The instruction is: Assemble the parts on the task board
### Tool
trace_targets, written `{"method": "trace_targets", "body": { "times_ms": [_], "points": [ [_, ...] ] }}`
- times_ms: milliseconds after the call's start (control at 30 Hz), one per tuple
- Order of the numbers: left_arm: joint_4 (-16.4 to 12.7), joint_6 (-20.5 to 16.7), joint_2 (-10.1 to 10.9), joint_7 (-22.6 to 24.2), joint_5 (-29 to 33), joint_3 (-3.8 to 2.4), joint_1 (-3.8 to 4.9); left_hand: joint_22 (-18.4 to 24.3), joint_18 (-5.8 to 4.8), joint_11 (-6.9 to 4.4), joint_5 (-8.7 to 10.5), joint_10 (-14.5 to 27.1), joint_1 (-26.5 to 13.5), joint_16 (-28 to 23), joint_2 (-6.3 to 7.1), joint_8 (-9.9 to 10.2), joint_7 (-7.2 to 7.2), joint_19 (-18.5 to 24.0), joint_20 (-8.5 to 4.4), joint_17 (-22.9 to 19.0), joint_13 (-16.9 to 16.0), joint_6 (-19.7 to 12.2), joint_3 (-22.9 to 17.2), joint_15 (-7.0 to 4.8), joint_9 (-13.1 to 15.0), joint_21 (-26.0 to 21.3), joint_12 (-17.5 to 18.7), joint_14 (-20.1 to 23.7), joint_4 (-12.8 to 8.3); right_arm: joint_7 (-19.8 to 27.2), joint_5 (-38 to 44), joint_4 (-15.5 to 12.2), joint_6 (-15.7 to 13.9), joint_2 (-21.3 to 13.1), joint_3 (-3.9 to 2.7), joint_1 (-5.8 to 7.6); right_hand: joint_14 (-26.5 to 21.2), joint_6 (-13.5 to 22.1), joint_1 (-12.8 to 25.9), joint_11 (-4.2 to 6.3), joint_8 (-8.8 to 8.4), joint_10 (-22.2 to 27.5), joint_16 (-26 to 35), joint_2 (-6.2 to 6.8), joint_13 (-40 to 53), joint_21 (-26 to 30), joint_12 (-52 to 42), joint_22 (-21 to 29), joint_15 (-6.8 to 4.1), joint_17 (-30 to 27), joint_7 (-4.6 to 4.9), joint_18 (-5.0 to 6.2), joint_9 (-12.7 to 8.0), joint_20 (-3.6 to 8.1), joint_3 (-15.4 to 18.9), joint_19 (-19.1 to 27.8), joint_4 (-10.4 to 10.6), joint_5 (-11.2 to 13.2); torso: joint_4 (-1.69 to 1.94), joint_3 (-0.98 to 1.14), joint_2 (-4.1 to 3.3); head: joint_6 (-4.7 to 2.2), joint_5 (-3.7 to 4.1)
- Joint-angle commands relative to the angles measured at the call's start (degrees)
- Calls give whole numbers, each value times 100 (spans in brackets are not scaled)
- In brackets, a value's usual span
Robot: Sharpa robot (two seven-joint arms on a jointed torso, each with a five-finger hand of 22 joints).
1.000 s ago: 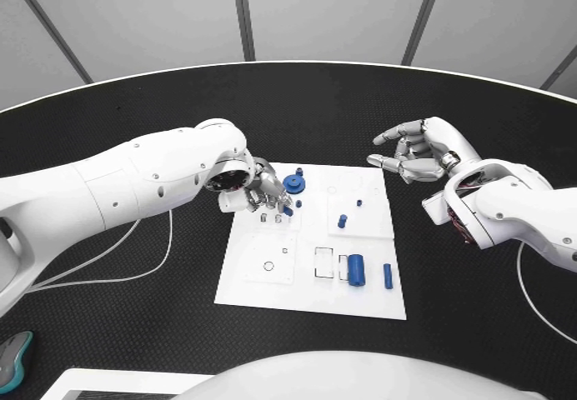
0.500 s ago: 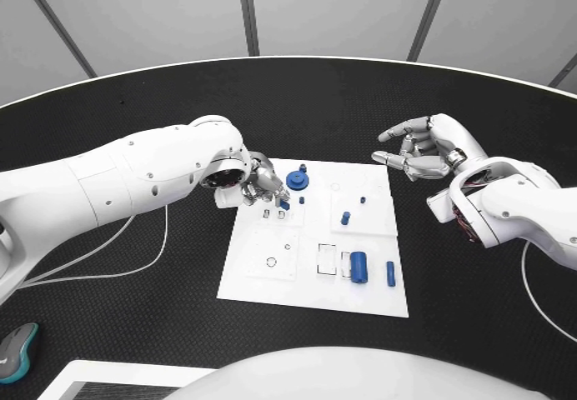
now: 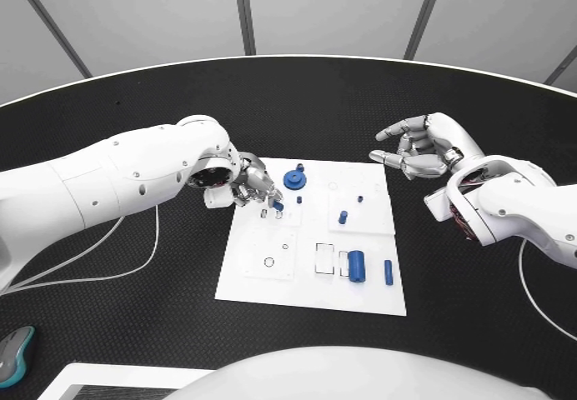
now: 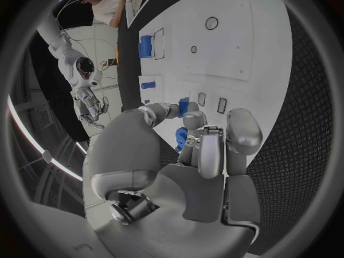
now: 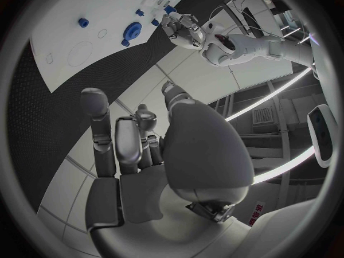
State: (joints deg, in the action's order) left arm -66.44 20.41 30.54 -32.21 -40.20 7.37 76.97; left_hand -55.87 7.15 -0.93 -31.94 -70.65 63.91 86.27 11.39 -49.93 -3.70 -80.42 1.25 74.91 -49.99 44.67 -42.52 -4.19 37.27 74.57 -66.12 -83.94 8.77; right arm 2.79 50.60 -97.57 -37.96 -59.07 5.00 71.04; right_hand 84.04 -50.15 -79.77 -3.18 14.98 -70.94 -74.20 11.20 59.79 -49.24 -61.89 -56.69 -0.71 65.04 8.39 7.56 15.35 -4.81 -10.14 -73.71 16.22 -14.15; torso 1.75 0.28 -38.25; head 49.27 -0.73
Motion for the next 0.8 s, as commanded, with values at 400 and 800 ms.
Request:
{"method": "trace_targets", "body": {
  "times_ms": [400,800],
  "points": [
    [103,194,32,150,18,-1,-10,-10,-105,-2,-60,-29,17,1,-57,1,4,-9,-8,452,-7,57,-867,-53,3,26,-29,-365,-903,8,0,26,24,31,1,-1,17,-43,-12,-2,43,-51,35,-24,7,31,-20,4,-47,13,-15,73,-9,4,9,-57,27,-27,5,-2,7,-38,29],
    [50,-50,7,276,-665,-1,-52,2,-102,-4,-78,-35,21,7,-54,5,5,-5,-12,468,-19,62,-861,-54,1,21,-36,-369,-913,11,0,43,37,58,1,-2,17,-43,-12,-2,43,-51,35,-24,7,31,-20,4,-47,13,-15,73,-9,4,9,-57,27,-27,3,-1,4,-47,22]
  ]
}}
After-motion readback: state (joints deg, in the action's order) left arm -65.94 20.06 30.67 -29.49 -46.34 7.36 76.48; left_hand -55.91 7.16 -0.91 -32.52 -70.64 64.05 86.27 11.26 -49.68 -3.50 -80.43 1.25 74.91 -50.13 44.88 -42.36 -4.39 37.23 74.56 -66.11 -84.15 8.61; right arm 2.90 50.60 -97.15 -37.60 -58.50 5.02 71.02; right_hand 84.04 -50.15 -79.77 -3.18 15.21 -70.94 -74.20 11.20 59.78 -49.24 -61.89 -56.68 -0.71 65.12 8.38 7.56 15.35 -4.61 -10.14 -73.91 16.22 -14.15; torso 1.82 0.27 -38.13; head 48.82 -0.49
